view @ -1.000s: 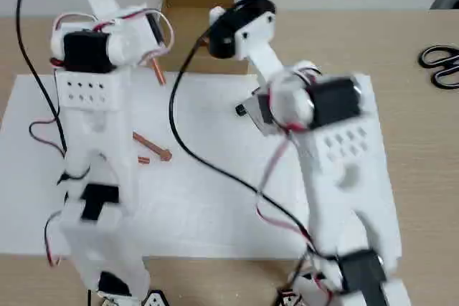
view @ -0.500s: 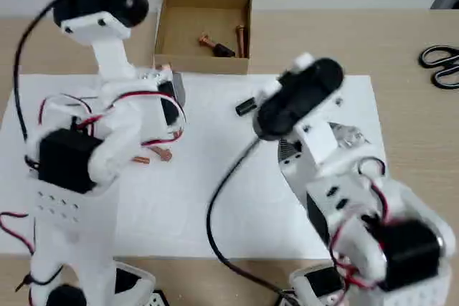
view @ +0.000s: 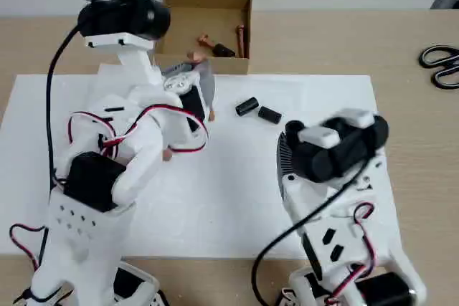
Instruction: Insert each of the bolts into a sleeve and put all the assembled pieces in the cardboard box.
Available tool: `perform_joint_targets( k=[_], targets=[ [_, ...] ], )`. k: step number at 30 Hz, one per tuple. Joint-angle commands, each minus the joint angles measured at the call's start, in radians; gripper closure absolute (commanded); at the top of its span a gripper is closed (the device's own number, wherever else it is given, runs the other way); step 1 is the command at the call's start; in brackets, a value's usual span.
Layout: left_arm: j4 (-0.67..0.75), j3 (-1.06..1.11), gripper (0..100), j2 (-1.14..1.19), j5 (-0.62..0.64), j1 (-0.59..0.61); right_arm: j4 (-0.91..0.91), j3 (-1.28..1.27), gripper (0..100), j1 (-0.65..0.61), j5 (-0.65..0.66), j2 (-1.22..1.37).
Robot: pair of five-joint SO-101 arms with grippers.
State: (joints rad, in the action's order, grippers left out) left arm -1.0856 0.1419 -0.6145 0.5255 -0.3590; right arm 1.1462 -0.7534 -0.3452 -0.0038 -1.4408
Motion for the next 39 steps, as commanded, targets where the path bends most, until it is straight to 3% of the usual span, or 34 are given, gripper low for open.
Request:
perform_joint_targets(
  k=[1,4,10,16,39],
  targets=[
    [0.206,0.041,100,-0.029,0.014,-0.008,-0.096,-0.196,99.5,-0.002,-0.046,-0.087],
    [0.325,0.079,100,-0.028,0.014,-0.046,-0.151,-0.342,99.5,-0.039,-0.046,-0.140],
    [0.313,0.128,100,0.020,0.014,-0.140,-0.268,-0.499,99.5,-0.113,-0.048,-0.171],
    [0.318,0.199,100,0.025,0.015,-0.206,-0.272,-0.526,99.5,-0.145,-0.048,-0.173],
    [0.390,0.363,100,0.023,0.017,-0.201,-0.278,-0.519,99.5,-0.142,-0.048,-0.173]
  ],
)
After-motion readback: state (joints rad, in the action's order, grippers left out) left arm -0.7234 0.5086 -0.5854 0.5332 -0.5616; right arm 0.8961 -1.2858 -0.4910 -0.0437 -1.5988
